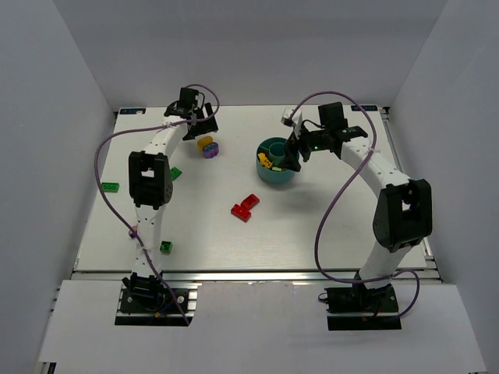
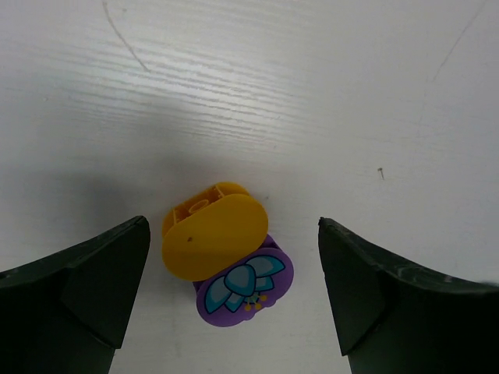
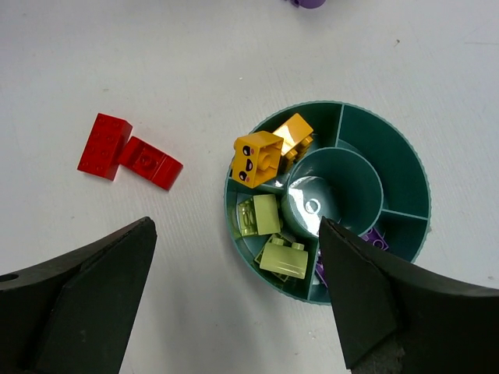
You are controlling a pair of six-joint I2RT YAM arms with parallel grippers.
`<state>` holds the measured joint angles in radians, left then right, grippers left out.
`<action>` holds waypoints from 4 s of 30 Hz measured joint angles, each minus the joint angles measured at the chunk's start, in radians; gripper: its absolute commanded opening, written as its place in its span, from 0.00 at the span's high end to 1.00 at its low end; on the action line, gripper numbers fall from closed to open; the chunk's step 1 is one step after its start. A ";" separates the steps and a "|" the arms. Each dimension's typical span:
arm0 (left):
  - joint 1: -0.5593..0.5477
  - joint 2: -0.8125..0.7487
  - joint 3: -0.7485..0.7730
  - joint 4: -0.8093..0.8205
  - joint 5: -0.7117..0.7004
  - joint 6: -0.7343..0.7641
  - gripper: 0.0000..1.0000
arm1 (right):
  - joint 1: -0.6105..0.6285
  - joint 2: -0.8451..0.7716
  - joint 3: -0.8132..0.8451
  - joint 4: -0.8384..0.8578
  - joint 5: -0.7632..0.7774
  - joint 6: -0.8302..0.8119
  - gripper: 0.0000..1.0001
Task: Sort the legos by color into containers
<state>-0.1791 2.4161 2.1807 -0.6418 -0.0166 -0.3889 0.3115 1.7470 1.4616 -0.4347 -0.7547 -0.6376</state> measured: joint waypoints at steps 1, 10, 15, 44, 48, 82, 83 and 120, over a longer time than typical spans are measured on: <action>0.000 0.000 -0.006 -0.006 -0.003 -0.008 0.02 | 0.000 0.005 0.000 0.002 0.000 0.004 0.11; -0.008 0.001 -0.046 -0.061 -0.045 -0.058 0.02 | 0.000 0.036 0.001 0.021 0.008 0.034 0.11; -0.015 0.010 -0.044 -0.061 -0.047 -0.098 0.02 | -0.002 0.036 0.001 0.028 0.012 0.039 0.11; -0.019 -0.117 -0.321 0.106 -0.061 -0.262 0.84 | -0.002 0.046 0.011 0.044 -0.073 0.093 0.11; -0.019 -0.306 -0.556 0.230 0.008 -0.335 0.87 | 0.031 0.127 0.153 -0.018 -0.127 0.205 0.34; -0.154 -0.909 -1.090 0.665 0.051 -0.805 0.96 | 0.233 0.278 0.297 0.310 0.076 1.176 0.23; -0.158 -0.909 -1.093 0.666 0.051 -0.807 0.96 | 0.233 0.281 0.307 0.311 0.080 1.175 0.24; -0.124 -0.889 -1.125 0.710 0.027 -0.766 1.00 | 0.159 0.029 0.064 0.137 0.089 0.796 1.00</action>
<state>-0.3031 1.5269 1.0557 0.0677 0.0101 -1.1553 0.4702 1.7760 1.5257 -0.2977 -0.6655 0.1581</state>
